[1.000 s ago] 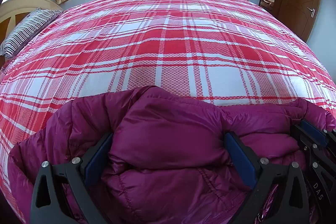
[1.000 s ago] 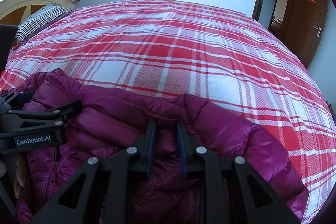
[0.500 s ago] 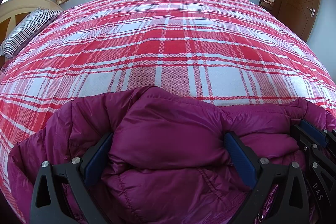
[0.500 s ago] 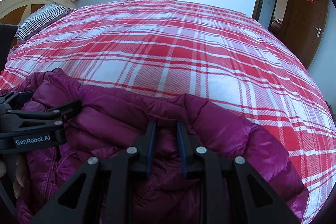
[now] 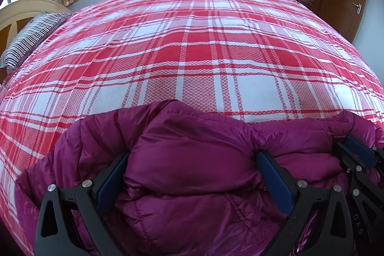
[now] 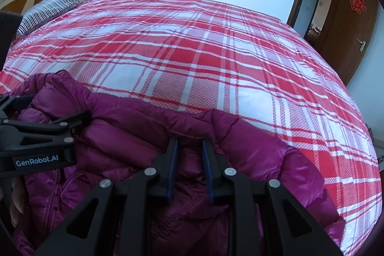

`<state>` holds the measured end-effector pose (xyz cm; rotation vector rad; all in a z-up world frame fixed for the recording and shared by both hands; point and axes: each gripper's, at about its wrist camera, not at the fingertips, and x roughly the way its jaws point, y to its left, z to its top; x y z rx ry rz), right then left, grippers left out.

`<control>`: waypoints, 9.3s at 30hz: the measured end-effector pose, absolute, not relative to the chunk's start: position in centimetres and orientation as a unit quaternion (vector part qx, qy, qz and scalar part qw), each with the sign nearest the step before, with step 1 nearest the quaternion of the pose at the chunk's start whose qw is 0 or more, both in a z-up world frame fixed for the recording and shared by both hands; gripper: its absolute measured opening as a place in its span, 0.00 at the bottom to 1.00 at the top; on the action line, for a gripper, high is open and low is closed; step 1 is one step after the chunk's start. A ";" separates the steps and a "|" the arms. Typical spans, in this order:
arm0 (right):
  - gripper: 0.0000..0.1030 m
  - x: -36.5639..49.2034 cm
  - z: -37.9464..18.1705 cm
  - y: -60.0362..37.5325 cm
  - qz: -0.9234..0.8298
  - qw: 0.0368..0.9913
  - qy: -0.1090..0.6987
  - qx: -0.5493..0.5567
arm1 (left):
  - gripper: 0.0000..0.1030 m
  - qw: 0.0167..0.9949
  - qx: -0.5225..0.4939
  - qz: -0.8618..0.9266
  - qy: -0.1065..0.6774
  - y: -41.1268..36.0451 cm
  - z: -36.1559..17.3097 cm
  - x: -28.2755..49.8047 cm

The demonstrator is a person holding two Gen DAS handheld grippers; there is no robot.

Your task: Fold large clothes

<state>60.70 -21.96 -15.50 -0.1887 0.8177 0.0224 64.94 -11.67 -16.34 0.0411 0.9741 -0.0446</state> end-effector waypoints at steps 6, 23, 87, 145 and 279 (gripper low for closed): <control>0.60 59.5 -12.5 -22.8 0.005 0.904 0.417 -0.091 | 0.99 0.900 -0.051 -0.061 0.428 -7.4 -8.4 59.5; 0.76 19.2 -12.2 -36.1 0.087 0.873 0.479 -0.014 | 0.99 0.890 -0.045 -0.047 0.451 10.3 -13.2 22.6; 0.06 37.1 -6.9 -38.0 -0.012 0.923 0.353 0.151 | 0.91 0.971 -0.037 -0.027 0.236 5.9 -0.1 35.2; 0.64 43.7 -15.3 -24.5 0.023 0.919 0.393 0.024 | 0.97 0.914 0.097 -0.006 0.394 -9.4 -14.8 45.2; 0.86 29.3 -18.2 -19.9 0.006 0.946 0.325 0.002 | 0.18 0.905 -0.192 -0.100 0.366 5.8 -15.0 28.2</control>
